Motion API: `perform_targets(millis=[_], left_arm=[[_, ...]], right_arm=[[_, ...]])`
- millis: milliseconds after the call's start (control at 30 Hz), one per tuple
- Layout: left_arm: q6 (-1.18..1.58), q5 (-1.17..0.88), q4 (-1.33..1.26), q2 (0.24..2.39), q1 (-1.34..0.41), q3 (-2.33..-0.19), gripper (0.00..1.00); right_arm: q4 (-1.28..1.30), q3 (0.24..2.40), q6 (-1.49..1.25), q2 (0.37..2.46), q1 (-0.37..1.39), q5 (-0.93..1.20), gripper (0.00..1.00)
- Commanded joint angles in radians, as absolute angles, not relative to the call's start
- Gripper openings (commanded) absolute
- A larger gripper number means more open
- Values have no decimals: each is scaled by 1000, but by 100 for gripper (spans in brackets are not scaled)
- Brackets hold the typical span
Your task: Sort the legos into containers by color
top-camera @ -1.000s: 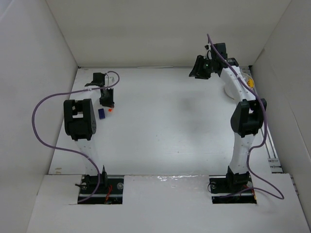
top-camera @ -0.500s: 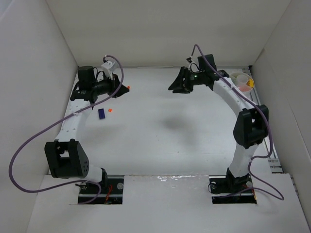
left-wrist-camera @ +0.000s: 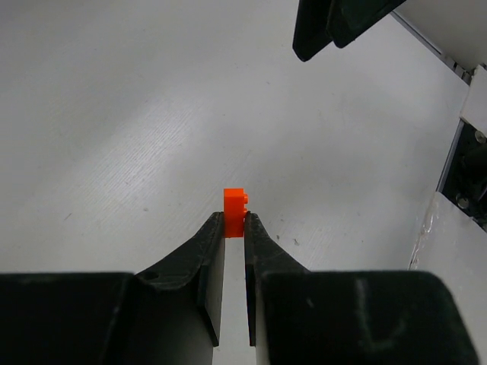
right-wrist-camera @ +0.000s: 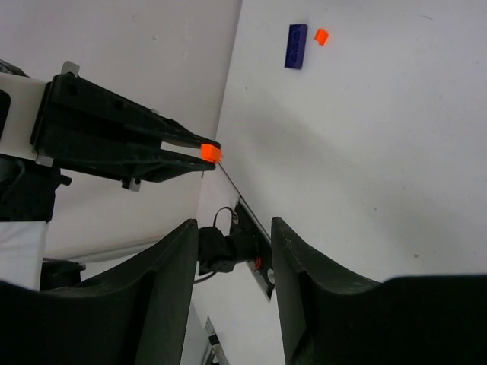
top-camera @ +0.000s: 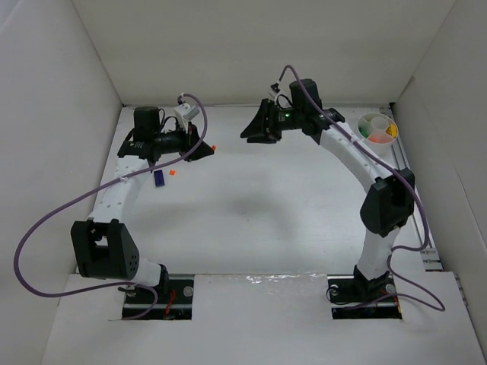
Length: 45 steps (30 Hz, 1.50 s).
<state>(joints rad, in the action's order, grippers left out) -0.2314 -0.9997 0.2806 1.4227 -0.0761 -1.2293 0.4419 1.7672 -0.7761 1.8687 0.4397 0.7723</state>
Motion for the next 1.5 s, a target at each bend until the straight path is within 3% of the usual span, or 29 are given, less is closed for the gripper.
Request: perform_targets(millis=[0,133,400,967,1467], left_arm=[[-290,-1025,308,1378,-92,-1252,0],[-328,-1003,342,1387,-114,-1285,0],[-328,-1003,342,1405,-123,-1295,0],[-328,-1032,342,1414,-132,-1304,0],[-328,-1042,342,1424,-132,-1304,0]], right_arm=[[436,1850,-798,1896,506,733,49],[446,1879,-798,1919,537,718,49],[456,1911,-798,1959,568,709,60],[474,1979,-788,2016,607,729,60],[483,2020,-769,2063,626,738,48]])
